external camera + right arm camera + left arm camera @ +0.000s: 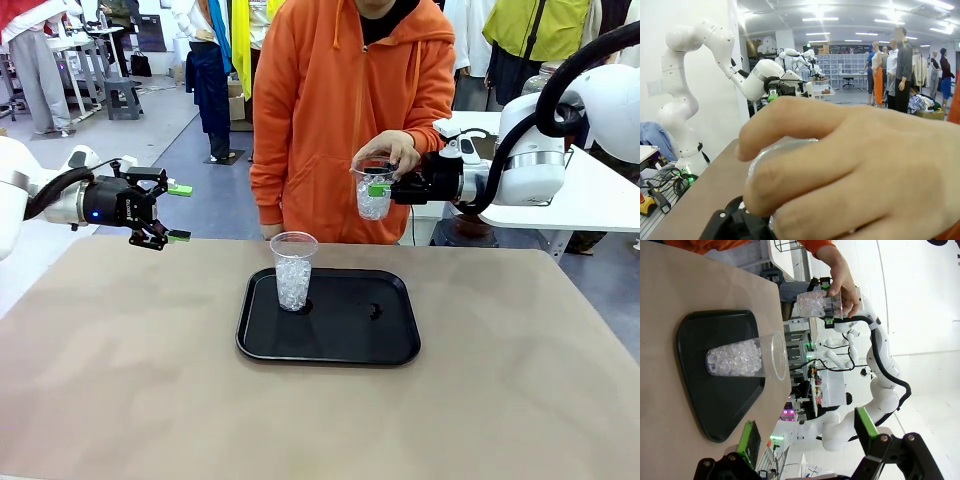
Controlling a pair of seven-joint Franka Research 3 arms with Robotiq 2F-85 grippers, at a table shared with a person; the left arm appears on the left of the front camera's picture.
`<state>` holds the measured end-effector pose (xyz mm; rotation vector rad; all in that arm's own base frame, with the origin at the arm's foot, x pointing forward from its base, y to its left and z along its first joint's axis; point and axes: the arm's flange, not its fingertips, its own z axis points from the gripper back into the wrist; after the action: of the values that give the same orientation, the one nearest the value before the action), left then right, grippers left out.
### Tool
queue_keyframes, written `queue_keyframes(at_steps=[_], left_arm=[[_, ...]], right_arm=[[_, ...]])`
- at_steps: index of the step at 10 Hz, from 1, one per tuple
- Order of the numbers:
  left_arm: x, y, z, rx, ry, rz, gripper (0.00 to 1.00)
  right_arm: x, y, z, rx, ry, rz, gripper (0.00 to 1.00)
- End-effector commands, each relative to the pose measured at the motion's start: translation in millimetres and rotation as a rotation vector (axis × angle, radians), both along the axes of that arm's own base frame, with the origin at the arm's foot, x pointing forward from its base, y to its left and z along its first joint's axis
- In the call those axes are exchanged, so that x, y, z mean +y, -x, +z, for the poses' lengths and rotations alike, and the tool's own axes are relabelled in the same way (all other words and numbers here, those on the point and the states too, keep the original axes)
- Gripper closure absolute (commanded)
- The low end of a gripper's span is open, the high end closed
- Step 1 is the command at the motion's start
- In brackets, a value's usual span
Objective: Pour the drink into the iced cup.
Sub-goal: Open the gripper to release the iced cup you were holding.
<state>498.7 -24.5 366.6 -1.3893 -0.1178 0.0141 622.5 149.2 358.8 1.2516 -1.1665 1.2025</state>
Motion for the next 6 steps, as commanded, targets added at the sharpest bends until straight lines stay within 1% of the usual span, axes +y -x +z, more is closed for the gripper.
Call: queue_keyframes(at_steps=[1,5,6], left_arm=[[0.3,0.8,1.7,0.008,-0.006,0.000,0.00],[0.3,0.8,1.7,0.008,-0.006,0.000,0.00],[0.3,0.8,1.7,0.008,-0.006,0.000,0.00]], right_arm=[[0.7,4.5,4.3,-0.011,0.001,0.002,0.17],[0.7,4.5,4.3,-0.011,0.001,0.002,0.17],[0.0,0.0,0.4,-0.001,0.000,0.000,0.14]])
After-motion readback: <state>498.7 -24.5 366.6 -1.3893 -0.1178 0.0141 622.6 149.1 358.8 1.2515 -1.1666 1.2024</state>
